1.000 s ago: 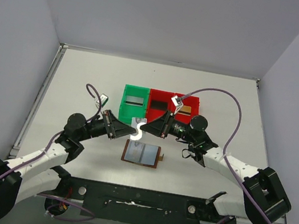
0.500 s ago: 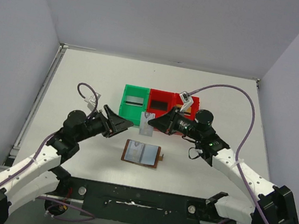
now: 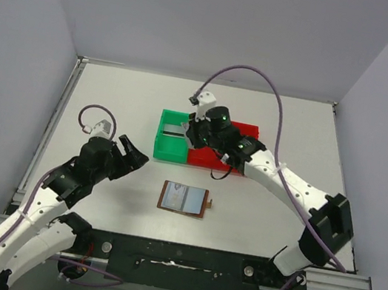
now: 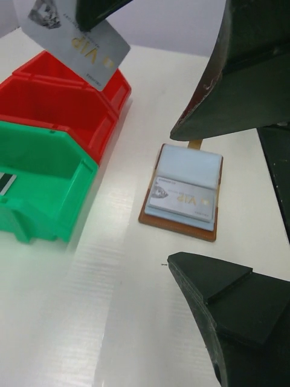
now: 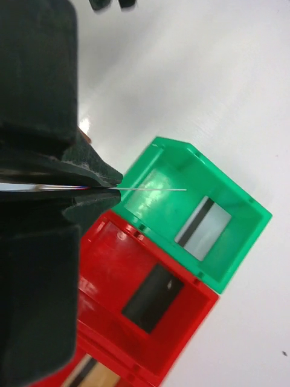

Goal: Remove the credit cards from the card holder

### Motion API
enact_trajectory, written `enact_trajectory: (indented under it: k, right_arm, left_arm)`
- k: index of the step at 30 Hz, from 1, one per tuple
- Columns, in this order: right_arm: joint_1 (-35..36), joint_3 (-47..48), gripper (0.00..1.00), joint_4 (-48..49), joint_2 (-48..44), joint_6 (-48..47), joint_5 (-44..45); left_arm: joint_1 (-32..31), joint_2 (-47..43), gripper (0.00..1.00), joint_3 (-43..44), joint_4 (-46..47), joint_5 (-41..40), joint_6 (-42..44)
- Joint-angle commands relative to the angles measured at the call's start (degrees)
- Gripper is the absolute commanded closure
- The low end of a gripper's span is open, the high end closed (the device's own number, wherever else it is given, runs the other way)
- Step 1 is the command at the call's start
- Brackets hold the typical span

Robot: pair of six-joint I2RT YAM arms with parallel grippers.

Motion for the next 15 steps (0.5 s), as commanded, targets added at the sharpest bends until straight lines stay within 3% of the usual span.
enact_trajectory:
  k: [1,7,15]
  right_arm:
    - [1.22,13.70,1.00,-8.48,9.57,-16.19,9.99]
    - [1.23,23.81,1.00,-11.30,20.94,-24.86,12.41]
    - [1.30,33.69,1.00,-14.54,30.38,-32.96,8.32]
  left_arm:
    - [0.50,-0.25,0.26,8.40,-9.06,-9.12,6.68]
    - [0.67,-5.03,0.25,11.61,-11.60,-15.80,11.42]
    - [0.68,-5.15,0.25,12.28,-14.01,-18.54,15.54]
